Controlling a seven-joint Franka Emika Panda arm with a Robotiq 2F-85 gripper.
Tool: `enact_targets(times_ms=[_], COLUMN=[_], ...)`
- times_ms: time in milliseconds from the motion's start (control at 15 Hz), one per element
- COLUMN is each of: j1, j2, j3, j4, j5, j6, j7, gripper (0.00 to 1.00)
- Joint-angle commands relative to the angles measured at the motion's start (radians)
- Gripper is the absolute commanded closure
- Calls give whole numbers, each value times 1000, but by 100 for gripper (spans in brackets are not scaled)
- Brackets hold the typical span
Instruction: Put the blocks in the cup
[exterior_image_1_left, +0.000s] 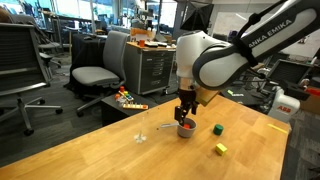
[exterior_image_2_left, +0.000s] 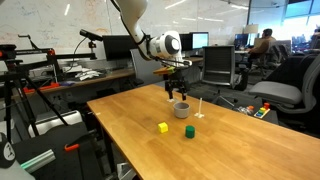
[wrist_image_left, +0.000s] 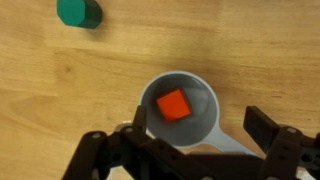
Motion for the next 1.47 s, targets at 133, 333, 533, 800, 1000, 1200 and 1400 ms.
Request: enact_targets(times_ms=[133, 333, 533, 800, 1000, 1200, 1400], j1=[12, 14, 4, -10, -13, -22, -33], j2=[-158, -252, -323, -346, -328, -315, -296], j3=[-6, -11, 1, 2, -14, -28, -14], j4=[-207, -317, -363, -391, -424, -475, -455], j5=[-18, -39, -45, -69, -117, -156, -131], j6=[11, 10, 14, 31, 46, 43, 18], j7=[11, 29, 17, 22, 49, 68, 44], gripper=[0, 0, 0, 0, 0, 0, 0])
